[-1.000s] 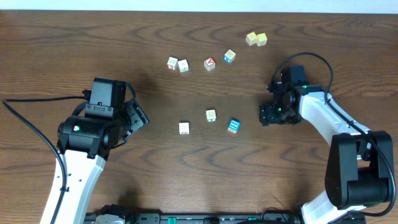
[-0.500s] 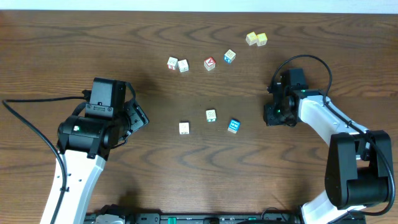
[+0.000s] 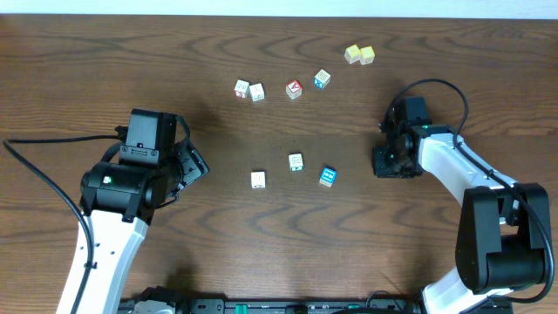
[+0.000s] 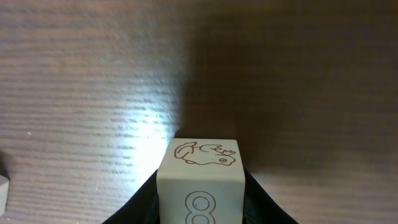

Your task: Lift 4 blocks

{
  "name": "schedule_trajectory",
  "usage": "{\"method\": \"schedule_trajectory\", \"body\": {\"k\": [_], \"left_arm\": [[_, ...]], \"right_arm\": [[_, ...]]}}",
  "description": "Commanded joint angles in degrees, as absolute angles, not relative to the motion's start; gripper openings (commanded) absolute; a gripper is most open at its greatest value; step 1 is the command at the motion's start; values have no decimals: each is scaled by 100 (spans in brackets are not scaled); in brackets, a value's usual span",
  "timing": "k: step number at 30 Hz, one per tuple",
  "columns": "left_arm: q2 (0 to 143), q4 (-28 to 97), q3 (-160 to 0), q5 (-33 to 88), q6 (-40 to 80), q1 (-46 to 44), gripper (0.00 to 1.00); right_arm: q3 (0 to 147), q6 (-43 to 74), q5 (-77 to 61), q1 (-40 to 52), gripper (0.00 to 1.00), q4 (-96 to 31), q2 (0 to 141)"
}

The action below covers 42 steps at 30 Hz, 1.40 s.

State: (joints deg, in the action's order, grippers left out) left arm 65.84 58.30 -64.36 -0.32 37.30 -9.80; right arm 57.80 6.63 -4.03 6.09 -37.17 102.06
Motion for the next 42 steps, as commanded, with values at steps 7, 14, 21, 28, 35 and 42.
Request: {"method": "schedule_trajectory", "body": {"k": [7,14,21,28,35,42], "left_arm": [[6558,5848,-6521,-45,3736,-950,75],[6558,5848,-6521,-45,3736,-950,75],[6558,5848,-6521,-45,3736,-950,75],[6558,5848,-6521,-45,3736,-950,75],[6558,5848,-6521,-45,3736,-950,75],[6558,5848,-6521,-45,3736,-950,75]], "right_arm": [[5743,1629,-307,652,25,-4370,10276],[5743,1463,-329,663,28,-4239,10276],[5769,958,-329,762,29,-4228,10276],[5857,937,-344,950,29,-4244,10276],[5922,1068,-327,985,30,-4250,10276],[5931,1079,-285,985,32,-4311,10276]]}}
